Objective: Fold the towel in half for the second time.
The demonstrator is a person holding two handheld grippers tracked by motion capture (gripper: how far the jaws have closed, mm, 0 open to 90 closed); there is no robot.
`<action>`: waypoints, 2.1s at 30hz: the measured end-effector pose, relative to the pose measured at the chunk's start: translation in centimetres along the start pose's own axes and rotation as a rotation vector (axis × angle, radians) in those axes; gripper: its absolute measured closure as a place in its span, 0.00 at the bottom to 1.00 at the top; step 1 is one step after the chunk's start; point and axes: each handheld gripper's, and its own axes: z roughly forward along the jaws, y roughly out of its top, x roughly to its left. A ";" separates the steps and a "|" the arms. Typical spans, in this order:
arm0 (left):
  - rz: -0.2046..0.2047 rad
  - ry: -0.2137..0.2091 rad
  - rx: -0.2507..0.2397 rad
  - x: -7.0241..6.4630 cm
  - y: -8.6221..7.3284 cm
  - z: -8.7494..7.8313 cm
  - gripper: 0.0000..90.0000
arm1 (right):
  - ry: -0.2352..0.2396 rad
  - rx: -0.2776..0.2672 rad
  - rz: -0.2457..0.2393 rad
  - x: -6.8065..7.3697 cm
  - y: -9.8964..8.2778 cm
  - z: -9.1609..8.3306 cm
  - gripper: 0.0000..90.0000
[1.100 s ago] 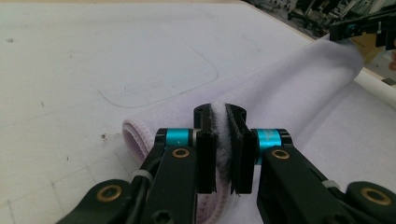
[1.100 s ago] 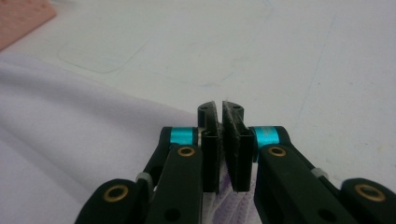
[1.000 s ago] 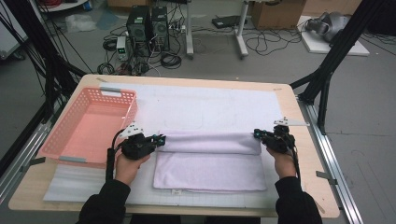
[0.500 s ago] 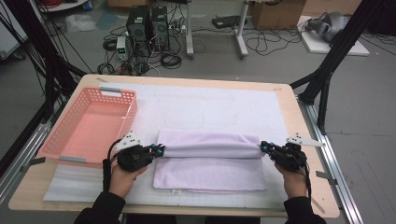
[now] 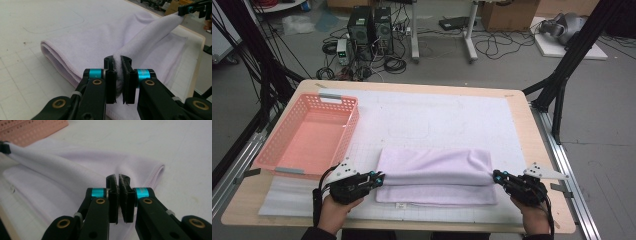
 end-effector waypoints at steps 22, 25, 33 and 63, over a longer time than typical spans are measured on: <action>-0.072 -0.023 0.065 -0.1 -1.2 -0.4 0.50 | 0.075 0.167 -0.133 1.2 -1.9 -1.6 0.96; -0.067 -0.021 0.025 0.0 -0.9 -0.6 0.47 | 0.059 0.214 -0.156 1.2 -1.9 -1.8 0.96; -0.063 0.055 -0.011 0.4 0.0 -0.1 0.55 | 0.012 0.085 -0.078 1.1 -1.2 -2.1 0.64; -0.056 0.143 0.063 2.1 1.4 2.5 0.57 | -0.161 0.057 -0.051 -0.7 0.3 3.1 0.54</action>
